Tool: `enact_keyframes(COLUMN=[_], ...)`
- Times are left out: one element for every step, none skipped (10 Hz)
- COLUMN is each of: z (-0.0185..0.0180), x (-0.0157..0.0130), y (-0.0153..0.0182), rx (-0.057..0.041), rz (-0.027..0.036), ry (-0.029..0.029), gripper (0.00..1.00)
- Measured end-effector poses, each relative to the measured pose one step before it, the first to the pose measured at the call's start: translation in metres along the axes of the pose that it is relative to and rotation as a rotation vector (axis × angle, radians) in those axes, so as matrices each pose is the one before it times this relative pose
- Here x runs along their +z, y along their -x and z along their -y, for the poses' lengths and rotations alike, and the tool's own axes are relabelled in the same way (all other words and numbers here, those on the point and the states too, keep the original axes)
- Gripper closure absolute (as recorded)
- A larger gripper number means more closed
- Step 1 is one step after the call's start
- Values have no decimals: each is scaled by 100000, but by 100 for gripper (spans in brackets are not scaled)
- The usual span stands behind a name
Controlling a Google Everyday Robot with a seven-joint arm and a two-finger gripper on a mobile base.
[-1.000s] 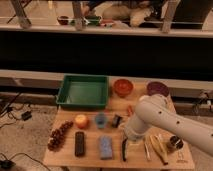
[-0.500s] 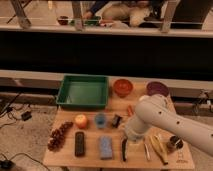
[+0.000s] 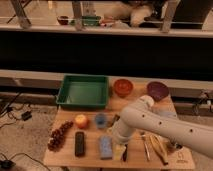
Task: Place grapes in table surface
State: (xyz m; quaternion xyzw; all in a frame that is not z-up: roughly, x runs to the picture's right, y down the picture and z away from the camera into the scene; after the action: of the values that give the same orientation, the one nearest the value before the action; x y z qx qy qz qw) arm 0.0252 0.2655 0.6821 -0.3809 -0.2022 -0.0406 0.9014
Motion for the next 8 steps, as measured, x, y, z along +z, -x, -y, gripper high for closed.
enact_keyframes(z=[168,332,240,228,203,228,210,378], x=[518,657,369,481,441,554,455,656], y=[774,1297,847,916,851,877,719,1061], rx=[-1288,-2388,-1348,-1451,-1528,-1277,-1134,-1492], rz=[803,1131,813,994,994,1121,837,1209], ry=[208,376,57,127,84,52,292,300], gripper=[20,20,20,20,20,20,20,20])
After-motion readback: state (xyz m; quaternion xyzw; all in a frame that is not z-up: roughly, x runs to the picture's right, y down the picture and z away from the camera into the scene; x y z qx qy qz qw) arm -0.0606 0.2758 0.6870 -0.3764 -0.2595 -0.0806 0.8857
